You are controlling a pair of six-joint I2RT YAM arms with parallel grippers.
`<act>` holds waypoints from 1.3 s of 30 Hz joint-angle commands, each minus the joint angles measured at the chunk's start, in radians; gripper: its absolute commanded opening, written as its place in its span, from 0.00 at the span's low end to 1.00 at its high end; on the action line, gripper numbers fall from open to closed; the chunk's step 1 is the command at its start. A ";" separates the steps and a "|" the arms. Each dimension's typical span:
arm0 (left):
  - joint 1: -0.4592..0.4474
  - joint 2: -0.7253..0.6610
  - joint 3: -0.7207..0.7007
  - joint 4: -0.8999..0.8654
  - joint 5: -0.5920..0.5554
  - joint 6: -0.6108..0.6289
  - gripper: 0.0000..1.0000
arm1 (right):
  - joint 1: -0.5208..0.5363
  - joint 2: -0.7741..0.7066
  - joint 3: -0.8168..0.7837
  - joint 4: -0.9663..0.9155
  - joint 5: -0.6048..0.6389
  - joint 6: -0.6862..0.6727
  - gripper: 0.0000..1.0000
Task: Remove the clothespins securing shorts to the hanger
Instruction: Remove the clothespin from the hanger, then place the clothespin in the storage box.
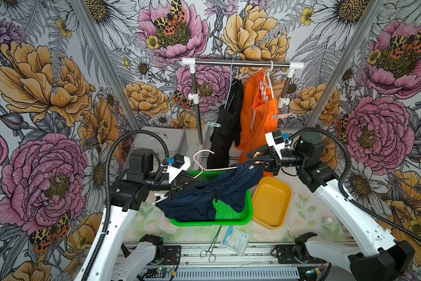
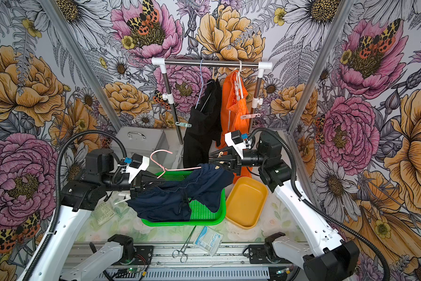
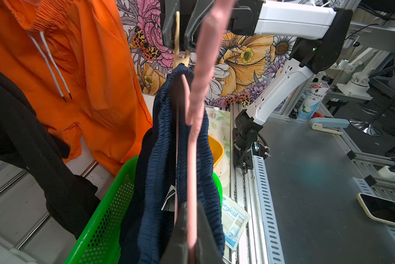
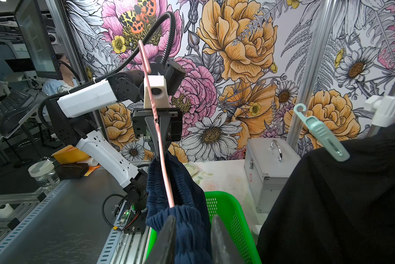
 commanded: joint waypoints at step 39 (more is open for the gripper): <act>-0.039 -0.107 0.221 -0.201 -0.400 -0.101 0.00 | 0.003 -0.360 -0.282 -0.453 1.093 0.376 0.00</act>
